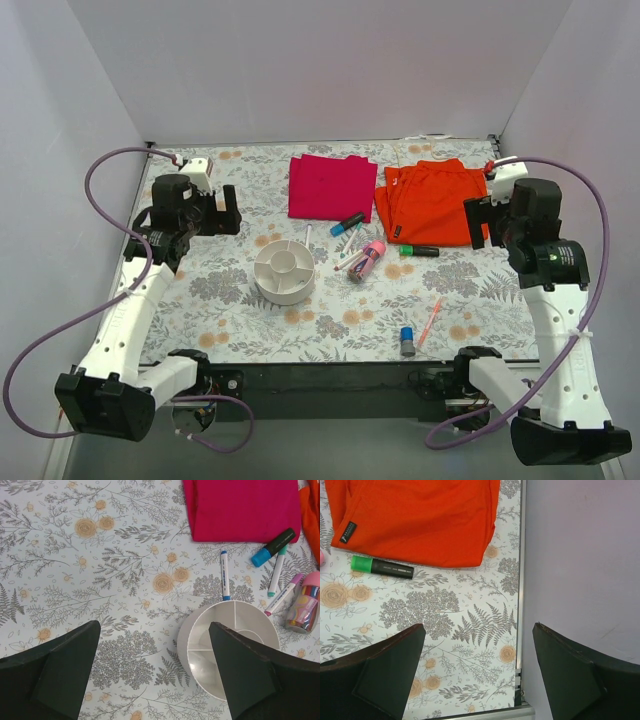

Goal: Sort the stationery into containers
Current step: Move the storage box to the center of the board.

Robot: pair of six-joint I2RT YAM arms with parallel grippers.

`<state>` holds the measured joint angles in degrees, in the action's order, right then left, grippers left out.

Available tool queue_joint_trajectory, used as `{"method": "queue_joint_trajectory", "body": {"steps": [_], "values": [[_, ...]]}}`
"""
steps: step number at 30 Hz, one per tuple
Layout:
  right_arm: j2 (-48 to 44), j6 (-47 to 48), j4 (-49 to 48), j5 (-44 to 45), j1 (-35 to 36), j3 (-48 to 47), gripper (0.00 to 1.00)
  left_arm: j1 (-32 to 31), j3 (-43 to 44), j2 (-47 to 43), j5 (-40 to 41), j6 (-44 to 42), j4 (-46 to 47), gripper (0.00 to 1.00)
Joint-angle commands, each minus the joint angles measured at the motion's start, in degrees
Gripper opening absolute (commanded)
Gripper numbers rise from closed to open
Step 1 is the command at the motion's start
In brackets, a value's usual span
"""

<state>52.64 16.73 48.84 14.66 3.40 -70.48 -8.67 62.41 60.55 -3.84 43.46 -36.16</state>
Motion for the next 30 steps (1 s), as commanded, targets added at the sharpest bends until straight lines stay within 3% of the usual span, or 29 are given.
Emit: {"method": "queue_joint_trajectory", "body": {"steps": [1,3,8,13,18,25,30], "values": [[-1.8,2.6,-1.5,-4.8,-0.1,-1.1,0.98,0.1,1.6,0.3,-2.1,-2.8,-0.4,0.92],[-2.5,4.2,-1.5,-7.6,-0.1,-1.0,0.98,0.1,1.9,1.2,-4.0,-4.0,-0.9,0.92],[-5.8,9.5,-0.4,-24.6,-0.1,0.6,0.98,0.1,3.6,4.2,-7.1,-10.7,-6.3,0.92],[0.2,8.8,2.8,-36.6,-0.1,-0.5,0.95,0.1,2.9,5.6,-9.8,-18.1,-10.2,0.92],[4.0,7.7,0.5,-40.6,-0.1,0.4,0.93,0.1,2.5,9.5,-10.1,-23.2,-10.8,0.91],[7.5,5.9,-3.3,-42.2,-0.1,2.8,0.89,-2.8,4.8,17.1,-12.2,-22.2,-11.5,0.74],[9.8,6.9,-5.1,-42.5,0.3,3.9,0.87,-6.9,3.3,19.9,-9.9,-21.1,-7.2,0.65]]}}
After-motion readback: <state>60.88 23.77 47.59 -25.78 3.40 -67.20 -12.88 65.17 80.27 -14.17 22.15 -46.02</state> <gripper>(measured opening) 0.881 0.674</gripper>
